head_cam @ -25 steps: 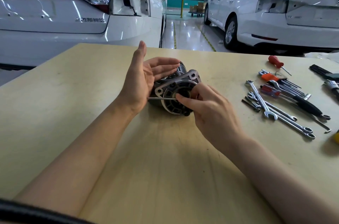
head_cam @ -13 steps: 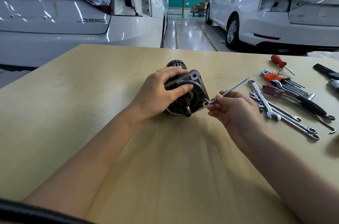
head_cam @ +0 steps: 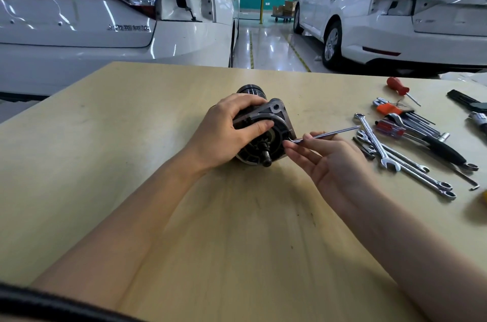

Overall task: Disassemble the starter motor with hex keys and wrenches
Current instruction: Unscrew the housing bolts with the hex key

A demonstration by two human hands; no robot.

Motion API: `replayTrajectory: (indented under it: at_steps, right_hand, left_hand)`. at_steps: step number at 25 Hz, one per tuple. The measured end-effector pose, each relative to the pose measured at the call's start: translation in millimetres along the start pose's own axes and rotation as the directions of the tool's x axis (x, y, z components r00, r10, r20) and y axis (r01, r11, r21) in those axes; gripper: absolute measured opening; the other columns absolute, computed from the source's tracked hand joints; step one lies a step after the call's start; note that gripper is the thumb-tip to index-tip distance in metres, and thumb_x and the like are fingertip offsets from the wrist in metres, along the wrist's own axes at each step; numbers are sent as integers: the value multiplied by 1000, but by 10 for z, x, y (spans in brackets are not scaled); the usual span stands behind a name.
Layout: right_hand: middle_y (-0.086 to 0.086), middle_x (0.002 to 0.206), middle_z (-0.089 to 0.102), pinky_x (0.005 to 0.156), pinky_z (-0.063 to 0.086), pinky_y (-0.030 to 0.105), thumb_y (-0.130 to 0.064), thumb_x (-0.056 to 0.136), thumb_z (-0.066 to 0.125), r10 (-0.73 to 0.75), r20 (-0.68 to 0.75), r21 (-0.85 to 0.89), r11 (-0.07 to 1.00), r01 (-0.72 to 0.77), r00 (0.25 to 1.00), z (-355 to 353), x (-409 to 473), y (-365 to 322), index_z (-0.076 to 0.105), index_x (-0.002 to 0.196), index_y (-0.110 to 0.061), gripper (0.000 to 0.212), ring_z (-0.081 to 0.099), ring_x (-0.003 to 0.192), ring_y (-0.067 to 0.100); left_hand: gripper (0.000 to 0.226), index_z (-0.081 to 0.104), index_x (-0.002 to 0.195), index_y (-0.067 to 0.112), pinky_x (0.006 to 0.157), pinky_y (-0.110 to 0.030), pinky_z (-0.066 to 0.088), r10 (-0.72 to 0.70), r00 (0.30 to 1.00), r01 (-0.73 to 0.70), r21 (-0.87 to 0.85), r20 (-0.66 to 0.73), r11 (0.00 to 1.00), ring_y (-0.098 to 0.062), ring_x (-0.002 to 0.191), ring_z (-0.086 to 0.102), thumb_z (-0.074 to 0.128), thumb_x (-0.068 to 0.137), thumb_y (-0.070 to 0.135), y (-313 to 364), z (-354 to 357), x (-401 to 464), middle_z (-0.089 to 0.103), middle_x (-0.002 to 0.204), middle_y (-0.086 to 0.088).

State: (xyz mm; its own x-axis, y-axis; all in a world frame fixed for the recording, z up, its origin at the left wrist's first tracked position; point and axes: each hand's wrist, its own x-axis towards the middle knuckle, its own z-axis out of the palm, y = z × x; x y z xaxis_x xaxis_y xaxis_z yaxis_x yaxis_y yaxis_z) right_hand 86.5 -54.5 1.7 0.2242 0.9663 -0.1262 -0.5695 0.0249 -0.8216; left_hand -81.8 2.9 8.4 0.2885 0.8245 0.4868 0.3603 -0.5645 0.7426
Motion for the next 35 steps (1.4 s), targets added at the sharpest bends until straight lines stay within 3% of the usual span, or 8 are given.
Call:
replayTrajectory:
  at_steps: [8,15,21,26,29,31,33,35]
  right_hand:
    - [12,63,67,61,58,29,12,88,54,9,1,21,1000,-9,1000,-24,-29,10,52,89,-1,13,73,75,34]
    - [19,78,67,53,57,24,15,88,50,157,-34,151,977,-150,987,-17,-23,46,53,90,2,13,73,69,26]
    - [13,71,67,58,57,24,11,87,56,15,-12,78,997,-14,1000,-23,-12,41,54,86,2,9,74,74,27]
    - [4,65,69,64,58,25,3,89,62,-230,61,-212,948,238,971,-1,-33,23,56,99,-6,15,74,73,26]
    - [3,69,66,64,58,25,1,87,66,-447,222,-480,724,496,867,40,-11,55,61,118,-26,41,73,69,22]
    - [4,76,62,64,56,24,4,86,65,-583,420,-626,368,687,695,31,19,109,62,123,-26,48,70,68,22]
    - [7,82,59,59,48,28,10,84,63,-561,645,-648,-41,760,519,22,12,149,65,123,-16,46,61,66,22]
    - [9,86,57,56,44,29,15,81,61,-469,747,-620,-235,749,471,5,16,146,67,121,-11,49,53,64,22]
  left_hand:
    - [32,67,113,17,100,-39,47,-32,999,32,-19,-10,999,-14,106,61,75,82,17,11,-1,17,65,110,3]
    - [31,68,113,17,99,-37,47,-31,999,31,-9,-14,999,-14,105,61,76,82,17,18,-2,17,65,108,4]
    - [32,68,113,18,99,-33,47,-30,999,30,2,-15,1000,-11,104,61,76,82,18,28,-13,16,63,105,8]
    - [25,68,111,20,99,-32,47,-61,998,61,-21,13,998,-10,106,60,68,86,26,57,-20,23,63,107,8]
    - [36,68,104,24,92,-23,46,-121,989,136,-204,81,970,-8,108,61,38,86,34,64,-70,22,67,111,6]
    - [50,69,106,26,88,-22,48,-147,984,171,-289,103,942,-7,106,64,25,90,44,55,-105,20,71,109,5]
    - [67,69,111,26,99,-30,45,-185,977,209,-343,103,916,-8,112,62,13,90,57,26,-148,34,70,117,2]
    - [74,68,113,27,110,-45,37,-212,971,239,-407,109,882,-15,119,60,6,92,62,4,-188,51,67,123,-4]
